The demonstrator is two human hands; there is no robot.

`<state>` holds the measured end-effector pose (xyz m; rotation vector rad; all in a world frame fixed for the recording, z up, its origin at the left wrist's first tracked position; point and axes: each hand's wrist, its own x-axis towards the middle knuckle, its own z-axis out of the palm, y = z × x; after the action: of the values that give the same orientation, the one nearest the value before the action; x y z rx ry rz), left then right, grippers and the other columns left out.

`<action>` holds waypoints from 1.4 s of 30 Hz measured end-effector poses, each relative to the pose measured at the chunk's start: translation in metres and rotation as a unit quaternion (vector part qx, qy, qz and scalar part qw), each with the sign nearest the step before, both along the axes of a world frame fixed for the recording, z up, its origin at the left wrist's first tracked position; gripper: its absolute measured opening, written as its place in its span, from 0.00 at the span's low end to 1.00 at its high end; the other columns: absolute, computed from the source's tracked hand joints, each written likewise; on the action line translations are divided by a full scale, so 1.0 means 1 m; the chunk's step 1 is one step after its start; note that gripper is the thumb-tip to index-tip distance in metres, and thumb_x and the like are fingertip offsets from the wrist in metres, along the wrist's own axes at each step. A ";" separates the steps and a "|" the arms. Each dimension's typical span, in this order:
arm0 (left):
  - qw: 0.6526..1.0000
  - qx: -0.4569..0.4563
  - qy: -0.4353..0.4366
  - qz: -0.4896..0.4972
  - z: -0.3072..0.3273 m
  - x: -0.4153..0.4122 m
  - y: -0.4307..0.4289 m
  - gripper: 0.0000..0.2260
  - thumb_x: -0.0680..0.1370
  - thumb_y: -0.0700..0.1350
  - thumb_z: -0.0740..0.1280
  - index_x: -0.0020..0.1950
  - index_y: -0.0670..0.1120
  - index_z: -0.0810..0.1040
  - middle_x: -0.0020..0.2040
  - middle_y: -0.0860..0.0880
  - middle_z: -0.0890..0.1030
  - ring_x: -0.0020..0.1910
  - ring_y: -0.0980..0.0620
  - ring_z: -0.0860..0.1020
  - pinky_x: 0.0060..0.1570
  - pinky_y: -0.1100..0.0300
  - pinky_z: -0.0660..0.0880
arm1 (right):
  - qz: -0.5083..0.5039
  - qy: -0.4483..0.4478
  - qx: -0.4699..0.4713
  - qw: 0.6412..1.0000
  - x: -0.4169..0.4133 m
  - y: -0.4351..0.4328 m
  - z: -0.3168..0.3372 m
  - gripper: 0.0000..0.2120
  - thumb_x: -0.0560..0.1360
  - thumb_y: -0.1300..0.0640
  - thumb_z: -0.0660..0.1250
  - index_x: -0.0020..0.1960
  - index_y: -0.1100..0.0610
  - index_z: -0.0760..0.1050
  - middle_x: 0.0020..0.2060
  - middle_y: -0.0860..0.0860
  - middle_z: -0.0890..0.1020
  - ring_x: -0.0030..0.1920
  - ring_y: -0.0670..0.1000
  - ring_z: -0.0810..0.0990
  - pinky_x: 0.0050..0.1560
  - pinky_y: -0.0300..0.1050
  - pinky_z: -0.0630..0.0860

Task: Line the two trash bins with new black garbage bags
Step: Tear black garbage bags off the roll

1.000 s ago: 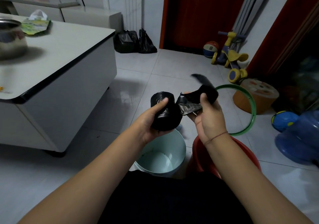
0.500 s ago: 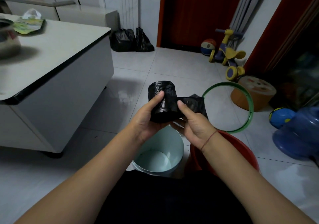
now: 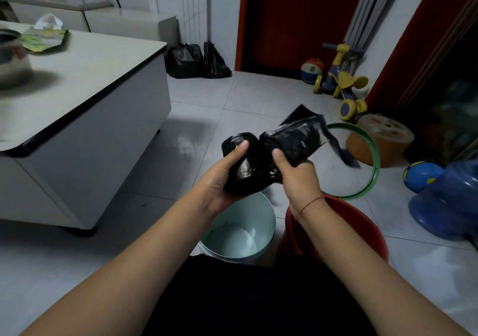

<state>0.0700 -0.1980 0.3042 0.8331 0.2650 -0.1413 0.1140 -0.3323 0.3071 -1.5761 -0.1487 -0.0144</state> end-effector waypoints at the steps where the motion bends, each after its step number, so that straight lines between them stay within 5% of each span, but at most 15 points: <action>1: 1.000 -0.004 0.005 0.001 -0.001 0.000 0.001 0.17 0.65 0.54 0.73 0.49 0.44 0.83 0.48 0.43 0.85 0.44 0.45 0.84 0.49 0.50 0.80 | -0.031 -0.016 0.005 0.999 0.002 -0.001 0.002 0.07 0.75 0.53 0.68 0.38 0.52 0.78 0.38 0.46 0.83 0.41 0.44 0.83 0.45 0.39 0.79; 4: 1.000 -0.010 0.005 -0.001 -0.001 0.000 0.001 0.19 0.66 0.53 0.73 0.51 0.43 0.81 0.47 0.43 0.85 0.44 0.45 0.83 0.50 0.51 0.80 | -0.079 -0.030 0.043 0.995 0.003 -0.003 0.008 0.10 0.74 0.50 0.69 0.39 0.55 0.80 0.38 0.47 0.84 0.38 0.42 0.84 0.42 0.36 0.79; 9: 1.000 0.000 -0.012 0.004 0.000 0.001 0.001 0.18 0.66 0.54 0.72 0.48 0.43 0.84 0.49 0.41 0.85 0.47 0.44 0.84 0.50 0.49 0.80 | 0.057 0.049 0.044 0.996 -0.004 0.002 -0.001 0.03 0.72 0.54 0.72 0.41 0.53 0.82 0.41 0.49 0.86 0.45 0.50 0.85 0.45 0.40 0.80; 12: 1.000 0.008 -0.005 0.001 -0.003 0.001 0.002 0.21 0.67 0.54 0.73 0.53 0.43 0.83 0.55 0.41 0.83 0.54 0.42 0.81 0.58 0.46 0.75 | -0.029 0.015 -0.001 0.999 0.001 0.000 -0.001 0.07 0.74 0.57 0.70 0.37 0.52 0.79 0.36 0.46 0.83 0.39 0.44 0.83 0.45 0.42 0.79; 15: 1.000 0.001 -0.014 0.007 -0.006 0.001 0.004 0.16 0.67 0.53 0.72 0.46 0.44 0.85 0.51 0.42 0.84 0.49 0.44 0.83 0.55 0.49 0.77 | -0.083 -0.058 0.021 0.995 0.005 -0.006 0.006 0.09 0.74 0.53 0.69 0.35 0.50 0.77 0.31 0.42 0.82 0.35 0.37 0.81 0.38 0.31 0.75; 20: 1.000 0.010 -0.024 0.012 -0.004 0.002 0.003 0.14 0.68 0.53 0.72 0.45 0.44 0.85 0.49 0.41 0.84 0.48 0.43 0.83 0.47 0.48 0.80 | 0.061 0.046 0.031 0.997 -0.004 0.002 -0.005 0.04 0.70 0.53 0.74 0.40 0.53 0.81 0.35 0.44 0.85 0.40 0.44 0.84 0.38 0.32 0.77; 24: 0.999 0.022 -0.011 0.028 -0.003 0.001 0.001 0.19 0.66 0.55 0.73 0.51 0.44 0.84 0.53 0.42 0.84 0.52 0.44 0.83 0.51 0.50 0.79 | -0.078 -0.065 0.002 0.995 0.005 -0.004 0.002 0.10 0.74 0.56 0.70 0.34 0.48 0.77 0.33 0.41 0.81 0.34 0.37 0.81 0.37 0.30 0.75; 27: 0.999 0.023 -0.015 0.018 -0.002 0.001 -0.001 0.19 0.66 0.54 0.73 0.51 0.44 0.81 0.49 0.42 0.85 0.46 0.44 0.84 0.46 0.48 0.81 | -0.067 -0.071 0.032 0.995 0.004 -0.005 0.007 0.10 0.74 0.54 0.70 0.34 0.49 0.78 0.29 0.41 0.82 0.33 0.35 0.81 0.34 0.27 0.74; 31: 1.000 0.020 -0.013 0.019 -0.002 0.002 -0.001 0.16 0.69 0.55 0.71 0.46 0.43 0.81 0.43 0.42 0.85 0.41 0.44 0.84 0.40 0.49 0.82 | 0.064 0.097 -0.017 0.993 -0.004 0.001 -0.006 0.05 0.71 0.54 0.72 0.41 0.55 0.81 0.39 0.49 0.86 0.39 0.47 0.84 0.40 0.40 0.79; 35: 1.000 0.013 -0.008 0.010 -0.003 0.002 0.000 0.16 0.69 0.56 0.70 0.45 0.44 0.84 0.46 0.42 0.85 0.43 0.44 0.84 0.44 0.48 0.81 | -0.020 0.047 -0.009 0.999 0.003 -0.002 -0.003 0.16 0.74 0.52 0.69 0.28 0.53 0.81 0.25 0.46 0.82 0.29 0.50 0.80 0.38 0.50 0.78; 39: 1.000 0.022 0.007 0.009 -0.003 0.001 -0.003 0.17 0.69 0.54 0.71 0.49 0.43 0.82 0.41 0.44 0.85 0.37 0.48 0.84 0.38 0.53 0.81 | 0.013 -0.005 0.056 0.998 0.000 0.000 0.004 0.07 0.71 0.46 0.71 0.34 0.41 0.83 0.33 0.42 0.85 0.36 0.44 0.84 0.37 0.40 0.80; 42: 1.000 0.012 -0.008 0.014 -0.002 0.003 0.000 0.15 0.70 0.54 0.70 0.43 0.44 0.86 0.43 0.44 0.85 0.41 0.47 0.84 0.42 0.52 0.82 | 0.075 0.056 0.025 0.995 -0.003 -0.002 -0.003 0.08 0.69 0.47 0.73 0.40 0.52 0.84 0.35 0.44 0.86 0.36 0.42 0.84 0.30 0.32 0.75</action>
<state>0.0727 -0.1984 0.3019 0.8528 0.2639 -0.1062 0.1108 -0.3342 0.3045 -1.5087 -0.1765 0.1867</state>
